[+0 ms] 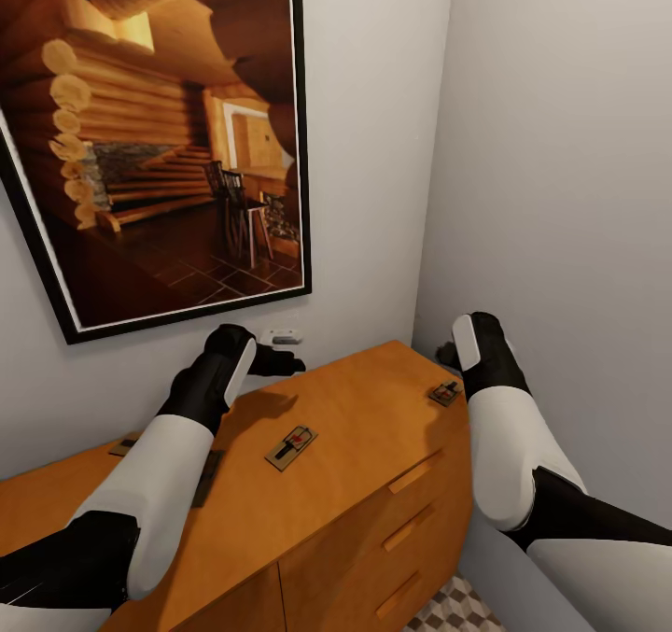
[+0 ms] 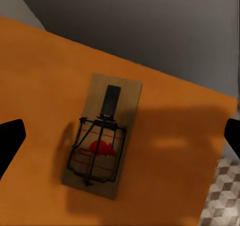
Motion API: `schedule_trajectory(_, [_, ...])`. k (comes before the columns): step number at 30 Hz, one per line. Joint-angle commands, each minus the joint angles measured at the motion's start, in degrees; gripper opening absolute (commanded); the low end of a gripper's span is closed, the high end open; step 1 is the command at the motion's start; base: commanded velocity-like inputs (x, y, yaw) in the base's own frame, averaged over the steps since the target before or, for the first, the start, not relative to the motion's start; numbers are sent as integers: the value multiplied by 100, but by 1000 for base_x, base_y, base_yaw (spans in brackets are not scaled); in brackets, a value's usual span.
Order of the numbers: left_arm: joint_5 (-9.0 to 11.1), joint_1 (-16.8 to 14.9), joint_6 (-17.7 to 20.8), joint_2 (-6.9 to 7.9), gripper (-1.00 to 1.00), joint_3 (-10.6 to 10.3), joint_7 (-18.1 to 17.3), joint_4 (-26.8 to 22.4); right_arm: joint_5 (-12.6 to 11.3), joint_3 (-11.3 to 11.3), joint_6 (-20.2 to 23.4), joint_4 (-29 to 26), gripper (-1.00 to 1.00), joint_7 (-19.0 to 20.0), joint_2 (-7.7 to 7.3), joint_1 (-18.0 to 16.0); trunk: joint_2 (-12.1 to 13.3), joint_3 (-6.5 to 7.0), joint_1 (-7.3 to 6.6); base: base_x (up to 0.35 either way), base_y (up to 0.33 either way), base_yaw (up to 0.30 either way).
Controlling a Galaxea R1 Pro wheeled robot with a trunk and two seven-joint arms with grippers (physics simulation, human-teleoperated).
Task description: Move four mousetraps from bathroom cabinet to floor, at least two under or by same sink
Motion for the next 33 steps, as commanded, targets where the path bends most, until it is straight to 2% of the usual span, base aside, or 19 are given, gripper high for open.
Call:
schedule_trajectory(1, [3, -4, 24, 1, 100, -3, -7, 2, -113, -11, -45, -6, 100, -124, 4, -6, -4, -7, 0, 0, 0, 0])
schedule_trajectory(4, [3, -4, 24, 1, 100, -2, -7, 11, -234, -8, -137, -2, 100, -267, 4, -6, -4, -7, 0, 0, 0, 0])
schedule_trajectory(13, [4, -4, 24, 5, 100, -2, -7, 49, -802, 17, -545, 61, 100, -736, 4, -6, -4, -7, 0, 0, 0, 0])
schedule_trajectory(21, [4, -4, 24, 15, 100, -2, -17, 59, -927, 35, -811, 80, 100, -924, 4, -6, -4, -7, 0, 0, 0, 0])
schedule_trajectory(33, [4, -4, 24, 24, 100, -2, -32, 64, -963, 47, -1149, 86, 100, -1350, 4, -6, -4, -7, 0, 0, 0, 0])
